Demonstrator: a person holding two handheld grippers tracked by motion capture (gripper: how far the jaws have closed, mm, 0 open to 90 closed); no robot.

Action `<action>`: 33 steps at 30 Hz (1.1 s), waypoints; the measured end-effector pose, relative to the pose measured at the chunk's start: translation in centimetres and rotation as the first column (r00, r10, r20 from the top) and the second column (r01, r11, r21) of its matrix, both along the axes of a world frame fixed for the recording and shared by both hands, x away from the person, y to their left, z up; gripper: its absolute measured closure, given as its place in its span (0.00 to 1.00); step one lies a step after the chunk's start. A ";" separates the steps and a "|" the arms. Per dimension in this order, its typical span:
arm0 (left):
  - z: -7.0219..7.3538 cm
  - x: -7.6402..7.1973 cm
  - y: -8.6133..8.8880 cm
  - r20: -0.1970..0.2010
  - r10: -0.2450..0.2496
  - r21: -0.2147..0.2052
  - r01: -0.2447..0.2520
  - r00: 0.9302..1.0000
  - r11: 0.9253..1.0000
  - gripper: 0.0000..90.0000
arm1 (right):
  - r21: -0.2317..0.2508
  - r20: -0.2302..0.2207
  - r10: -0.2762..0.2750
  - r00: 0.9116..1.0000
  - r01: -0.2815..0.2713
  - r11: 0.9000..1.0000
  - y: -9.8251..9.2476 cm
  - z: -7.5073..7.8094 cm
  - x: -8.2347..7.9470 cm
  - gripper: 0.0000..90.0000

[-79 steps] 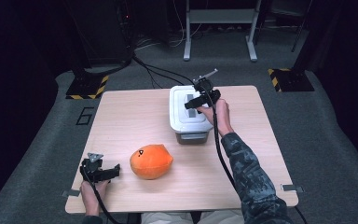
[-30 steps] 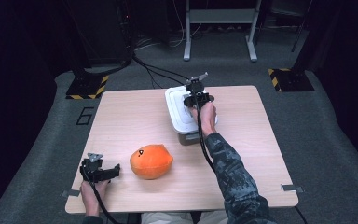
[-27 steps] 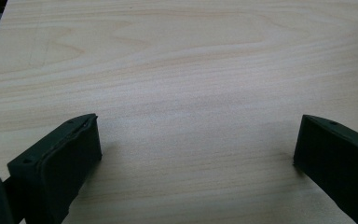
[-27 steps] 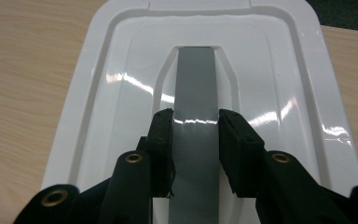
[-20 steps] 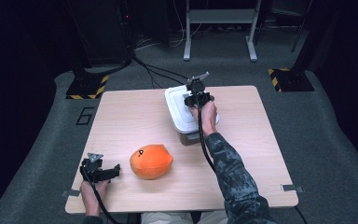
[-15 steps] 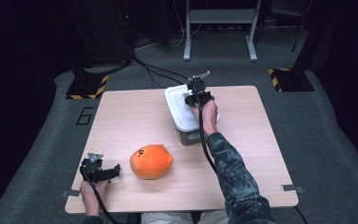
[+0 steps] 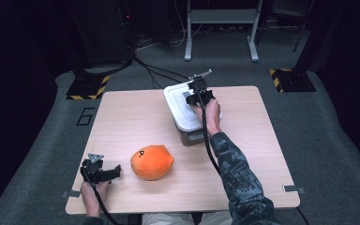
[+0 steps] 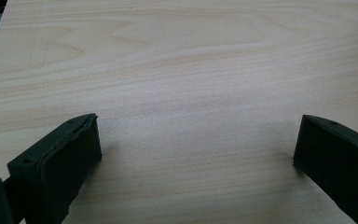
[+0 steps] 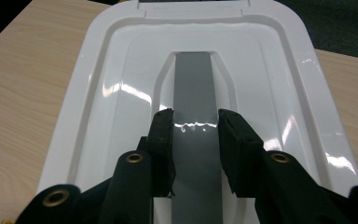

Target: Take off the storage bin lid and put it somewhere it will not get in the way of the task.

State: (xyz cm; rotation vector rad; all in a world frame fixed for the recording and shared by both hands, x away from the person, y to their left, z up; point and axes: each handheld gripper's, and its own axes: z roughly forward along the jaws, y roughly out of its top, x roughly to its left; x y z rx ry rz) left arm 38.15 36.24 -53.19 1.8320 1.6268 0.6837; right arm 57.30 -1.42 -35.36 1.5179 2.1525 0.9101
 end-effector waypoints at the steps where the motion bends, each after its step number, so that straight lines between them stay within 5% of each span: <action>1: 0.0 0.0 0.0 0.000 0.000 0.000 0.000 1.000 1.000 0.00 | 0.000 0.005 0.003 1.000 -0.003 1.000 -0.1 0.1 0.0 0.74; 11: 0.0 0.0 0.0 0.000 -0.001 0.001 0.001 1.000 1.000 0.00 | -0.004 0.044 0.035 0.998 -0.034 0.999 -0.7 0.9 -0.5 0.74; 33: 0.0 0.0 0.0 0.000 0.000 0.000 0.000 1.000 1.000 0.00 | 0.003 0.087 0.010 0.996 -0.010 1.000 -4.0 2.6 -1.3 0.74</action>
